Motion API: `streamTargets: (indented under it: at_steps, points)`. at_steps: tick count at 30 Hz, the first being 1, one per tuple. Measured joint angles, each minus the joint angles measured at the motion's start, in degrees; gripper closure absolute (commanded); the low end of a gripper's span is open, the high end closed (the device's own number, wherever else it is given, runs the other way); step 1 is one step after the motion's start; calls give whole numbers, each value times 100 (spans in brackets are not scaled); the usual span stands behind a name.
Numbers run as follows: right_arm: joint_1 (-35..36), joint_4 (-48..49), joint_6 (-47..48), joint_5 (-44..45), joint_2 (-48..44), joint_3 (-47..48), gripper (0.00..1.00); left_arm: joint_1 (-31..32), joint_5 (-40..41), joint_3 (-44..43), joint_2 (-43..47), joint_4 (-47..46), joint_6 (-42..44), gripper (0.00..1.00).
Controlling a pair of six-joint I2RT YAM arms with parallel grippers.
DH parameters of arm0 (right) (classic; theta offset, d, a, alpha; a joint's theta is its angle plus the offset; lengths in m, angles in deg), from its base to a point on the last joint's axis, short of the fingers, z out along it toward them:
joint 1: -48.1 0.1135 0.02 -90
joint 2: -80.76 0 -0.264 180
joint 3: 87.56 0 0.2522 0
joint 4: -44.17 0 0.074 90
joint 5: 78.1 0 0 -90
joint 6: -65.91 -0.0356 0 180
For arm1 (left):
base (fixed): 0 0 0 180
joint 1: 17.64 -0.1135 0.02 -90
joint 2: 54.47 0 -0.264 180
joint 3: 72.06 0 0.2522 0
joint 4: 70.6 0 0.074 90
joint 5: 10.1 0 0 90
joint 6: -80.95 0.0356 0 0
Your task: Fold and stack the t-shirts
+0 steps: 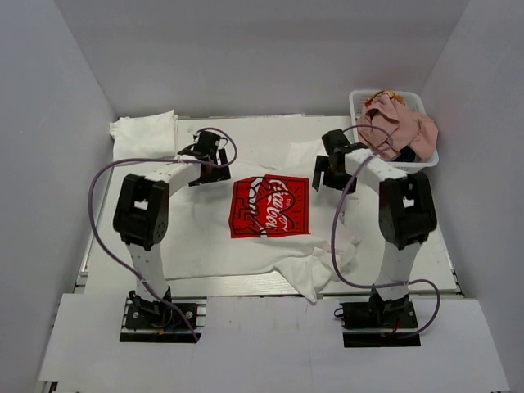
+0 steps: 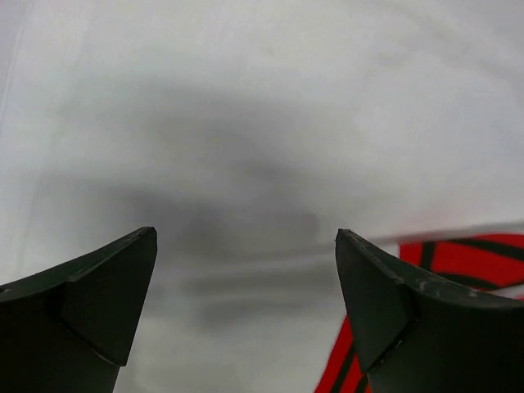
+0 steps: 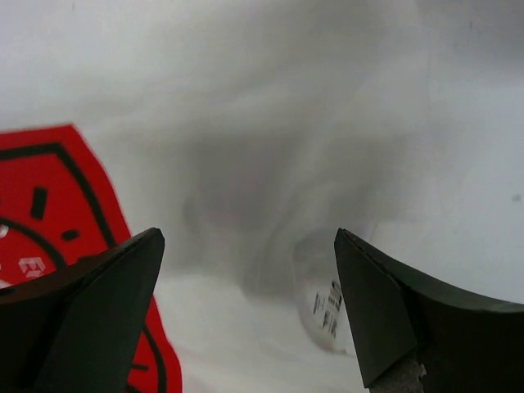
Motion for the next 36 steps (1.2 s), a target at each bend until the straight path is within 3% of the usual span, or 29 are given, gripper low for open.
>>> streamTargets:
  at_steps: [8, 17, 30, 34, 36]
  points:
    - [-184, -26, 466, -201, 1552, 1567, 10, -225, 184, -1187, -1220, 393, -63, 0]
    - [-275, 138, 1493, -780, 3064, 3982, 10, -1080, 361, -2522, -2065, 776, -343, 0]
    - [-376, 999, 2413, -1211, 3163, 4282, 10, -1305, -326, -2632, -2157, 210, 520, 0]
    - [-267, 940, 2406, -1126, 2761, 3971, 10, -1270, -686, -2483, -1965, 236, 597, 0]
    - [-136, 835, 2133, -946, 2240, 3488, 10, -1237, -970, -2013, -1541, 195, 581, 0]
